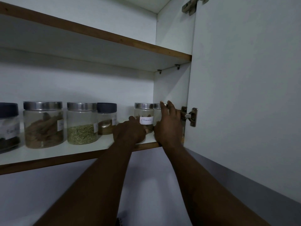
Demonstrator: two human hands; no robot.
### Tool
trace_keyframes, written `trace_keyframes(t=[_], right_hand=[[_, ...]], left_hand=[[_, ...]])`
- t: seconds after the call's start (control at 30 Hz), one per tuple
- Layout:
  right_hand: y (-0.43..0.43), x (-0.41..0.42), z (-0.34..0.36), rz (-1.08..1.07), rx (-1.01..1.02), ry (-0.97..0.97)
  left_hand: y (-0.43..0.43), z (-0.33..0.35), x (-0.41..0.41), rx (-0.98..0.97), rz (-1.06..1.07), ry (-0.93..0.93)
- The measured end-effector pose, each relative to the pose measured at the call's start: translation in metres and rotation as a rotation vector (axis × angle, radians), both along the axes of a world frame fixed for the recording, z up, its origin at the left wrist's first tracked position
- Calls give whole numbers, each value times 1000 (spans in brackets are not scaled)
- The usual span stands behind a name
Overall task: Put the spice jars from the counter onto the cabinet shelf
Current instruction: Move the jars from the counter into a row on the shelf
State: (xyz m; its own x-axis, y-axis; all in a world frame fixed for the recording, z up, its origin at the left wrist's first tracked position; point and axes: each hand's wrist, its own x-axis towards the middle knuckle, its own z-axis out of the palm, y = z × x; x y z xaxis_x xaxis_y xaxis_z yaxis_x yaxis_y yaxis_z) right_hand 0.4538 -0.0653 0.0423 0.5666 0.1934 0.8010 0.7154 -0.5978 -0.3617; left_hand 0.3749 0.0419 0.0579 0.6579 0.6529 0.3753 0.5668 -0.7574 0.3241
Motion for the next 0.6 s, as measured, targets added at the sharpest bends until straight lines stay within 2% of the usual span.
trace_keyframes(t=[0.17, 0.23, 0.3, 0.33, 0.43, 0.6], right_hand=[[0, -2, 1, -75, -55, -21], [0, -3, 1, -80, -18, -114], [1, -3, -3, 5, 36, -229], [1, -2, -4, 79, 61, -223], [-1, 2, -4, 190, 79, -38], [2, 9, 2, 189, -216, 109]], left_hand=[[0, 0, 2, 11, -34, 21], [1, 0, 2, 14, -34, 20], [1, 1, 1, 21, -19, 17], [1, 1, 1, 21, -15, 16], [1, 1, -1, -16, -22, -29], [2, 4, -5, -106, -22, -116]])
